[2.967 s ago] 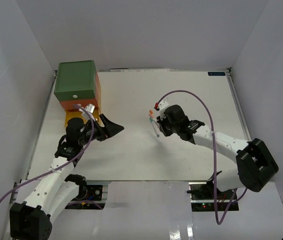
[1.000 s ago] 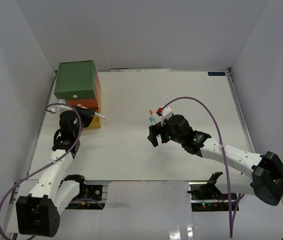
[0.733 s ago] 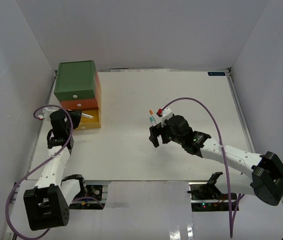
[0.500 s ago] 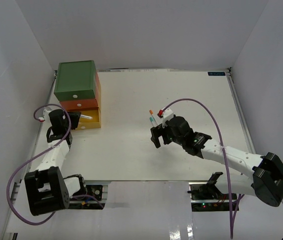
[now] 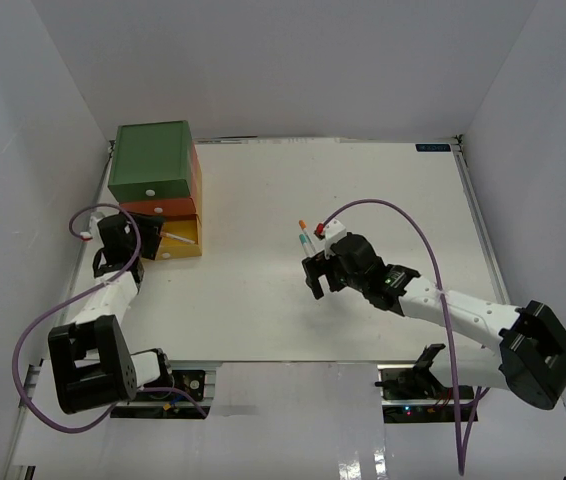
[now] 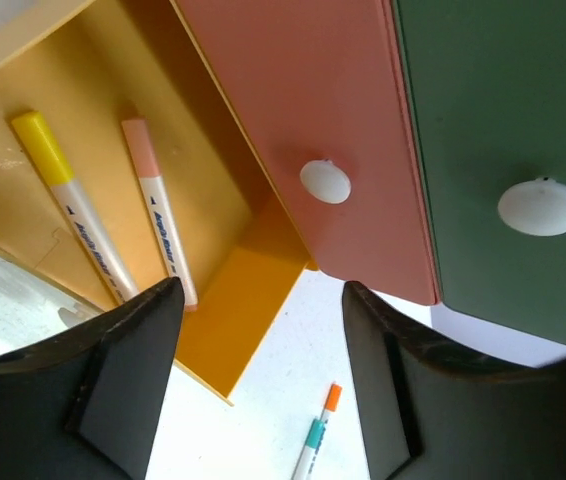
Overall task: Sort the stationery into containers
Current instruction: Place the pen in the drawer, then pick up the pen from the center of the board.
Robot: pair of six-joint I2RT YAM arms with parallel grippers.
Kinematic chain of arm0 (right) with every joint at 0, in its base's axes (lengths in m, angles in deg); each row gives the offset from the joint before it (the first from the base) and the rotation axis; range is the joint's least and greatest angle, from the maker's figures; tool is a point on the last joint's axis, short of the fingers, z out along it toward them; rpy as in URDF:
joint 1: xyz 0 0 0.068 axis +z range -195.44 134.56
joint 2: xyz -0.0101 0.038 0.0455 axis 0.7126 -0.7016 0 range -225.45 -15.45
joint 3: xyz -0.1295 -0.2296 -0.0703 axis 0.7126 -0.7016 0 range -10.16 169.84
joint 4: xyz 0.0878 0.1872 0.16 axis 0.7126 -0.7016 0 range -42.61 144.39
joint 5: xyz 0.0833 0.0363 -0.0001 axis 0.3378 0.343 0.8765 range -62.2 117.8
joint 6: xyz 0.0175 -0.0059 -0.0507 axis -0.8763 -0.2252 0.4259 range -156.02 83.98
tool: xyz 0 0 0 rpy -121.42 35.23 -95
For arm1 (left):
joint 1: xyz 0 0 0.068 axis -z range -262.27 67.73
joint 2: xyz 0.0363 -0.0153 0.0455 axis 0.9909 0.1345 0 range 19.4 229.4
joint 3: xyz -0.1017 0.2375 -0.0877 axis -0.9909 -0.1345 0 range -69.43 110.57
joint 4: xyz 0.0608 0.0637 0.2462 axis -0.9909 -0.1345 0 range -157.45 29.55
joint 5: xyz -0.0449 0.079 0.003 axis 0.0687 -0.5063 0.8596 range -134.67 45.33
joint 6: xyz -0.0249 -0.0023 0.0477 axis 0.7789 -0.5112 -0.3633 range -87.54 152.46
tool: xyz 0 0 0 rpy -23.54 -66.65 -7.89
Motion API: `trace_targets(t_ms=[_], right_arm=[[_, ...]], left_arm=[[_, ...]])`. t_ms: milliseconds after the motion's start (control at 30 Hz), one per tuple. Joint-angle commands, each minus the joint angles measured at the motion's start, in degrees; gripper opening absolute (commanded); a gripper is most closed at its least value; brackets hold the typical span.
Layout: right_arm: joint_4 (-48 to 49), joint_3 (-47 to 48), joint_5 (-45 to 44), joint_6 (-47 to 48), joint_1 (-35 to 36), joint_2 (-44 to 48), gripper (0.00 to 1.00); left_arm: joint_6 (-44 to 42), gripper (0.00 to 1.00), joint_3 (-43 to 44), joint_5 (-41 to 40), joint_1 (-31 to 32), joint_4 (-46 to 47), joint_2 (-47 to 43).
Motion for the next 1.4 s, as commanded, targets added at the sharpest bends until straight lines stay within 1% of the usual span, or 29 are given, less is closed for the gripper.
trace_targets(t_ms=[0,67,100,133,167,200,233,300,333,367,400,433,467,567,600,633,767,800,833,900,933,967,1033,1100,1167,1200,1233,1367], right_arm=[[-1.08,2.21,-1.45,0.89,-0.57,-1.29,0.97],[-1.69,3.17,-1.62,0.89,-1.00,-3.31,0.97],[-2.04,3.61,-1.71,0.89,-1.18,-4.10,0.96],[-2.57,4.40,-1.71,0.89,-1.62,-5.94,0.96],[-2.83,4.93,-1.71,0.89,-1.80,-6.91,0.95],[-3.18,5.46,-1.71,0.80,-1.97,-7.79,0.93],[-3.62,6.68,-1.80,0.80,-2.15,-9.72,0.92],[-3.89,7.74,-1.89,0.80,-2.24,-11.57,0.89],[-3.89,8.27,-1.97,0.80,-2.32,-13.41,0.88],[-3.89,9.41,-2.32,0.54,-2.41,-14.47,0.86],[-3.89,10.03,-2.50,0.45,-2.59,-15.44,0.84],[-3.89,10.55,-2.41,0.45,-2.68,-17.45,0.83],[-3.89,11.78,-2.24,0.19,-2.68,-18.51,0.81],[-4.68,14.07,-2.06,-0.07,-2.85,-23.08,0.75],[-5.03,15.55,-2.06,-0.25,-2.85,-24.14,0.69],[-5.47,16.18,-1.98,-0.34,-2.85,-25.98,0.67],[-5.47,18.29,-1.62,-1.22,-2.85,-29.94,0.64],[-5.47,18.90,-1.71,-1.31,-2.94,-30.47,0.59],[-5.47,19.26,-1.97,-1.74,-2.94,-31.61,0.58],[-5.47,19.61,-2.32,-2.10,-2.94,-33.10,0.50],[-5.56,20.05,-2.50,-2.27,-2.85,-33.64,0.48],[-6.43,20.40,-2.76,-2.45,-2.94,-34.08,0.41],[-7.14,20.84,-3.12,-2.89,-2.85,-34.95,0.31],[-7.41,20.41,-3.12,-3.33,-2.85,-34.44,0.18],[-6.45,18.92,-2.25,-3.50,-2.85,-33.38,0.17],[-6.00,18.39,-1.80,-3.59,-2.68,-31.90,0.13],[-5.74,17.86,-0.93,-3.50,-2.59,-31.01,0.12],[-4.42,15.75,0.57,-3.33,-0.92,-26.01,0.12]], left_arm=[[-2.30,0.76,2.90,2.26,-0.58,-1.58,-1.46],[-5.20,0.83,3.78,3.14,-0.67,-4.29,-2.51],[-6.95,0.90,4.39,3.66,-0.67,-5.35,-3.65],[-10.97,0.94,5.62,4.97,-0.58,-8.41,-4.45],[-13.28,0.98,6.07,5.77,-0.58,-9.39,-5.15],[-15.82,0.98,6.42,6.74,-0.67,-10.71,-6.90],[-20.89,0.98,7.12,7.88,-0.67,-13.85,-7.96],[-25.75,0.98,7.30,8.33,-0.67,-17.38,-11.98],[-29.26,0.98,6.43,7.02,-0.58,-19.06,-13.84],[-30.43,0.98,5.38,6.05,-0.58,-20.99,-16.12],[-30.96,0.98,4.15,5.00,-0.32,-21.35,-20.93],[-31.05,0.98,2.74,4.55,-0.15,-21.62,-22.98],[-31.84,0.98,1.16,5.94,-0.14,-22.75,-23.78],[-33.51,0.98,-1.12,9.54,0.38,-23.55,-24.23],[-33.43,0.98,-1.31,10.43,0.91,-23.55,-24.58],[-33.69,0.98,-1.23,11.13,1.26,-23.55,-24.93],[-33.95,0.98,-1.14,11.75,1.96,-22.94,-24.85],[-34.04,0.98,-0.96,12.28,1.97,-22.85,-24.76],[-33.87,0.98,-1.13,12.54,1.88,-22.50,-24.76],[-33.69,0.98,-1.31,13.24,1.88,-22.24,-24.84],[-33.69,0.98,-1.40,13.34,1.96,-22.15,-24.93],[-33.69,0.98,-1.40,13.42,1.97,-22.06,-25.02],[-33.51,0.98,-1.57,14.03,2.05,-21.54,-25.19],[-33.25,0.98,-1.84,14.91,2.58,-20.92,-25.54],[-32.81,0.98,-2.19,16.32,3.45,-20.13,-25.55],[-32.64,0.98,-2.28,17.02,3.55,-20.13,-25.55],[-32.29,0.98,-2.45,19.46,3.72,-20.13,-25.55],[-27.21,0.98,-3.33,24.22,4.86,-19.51,-25.55]])
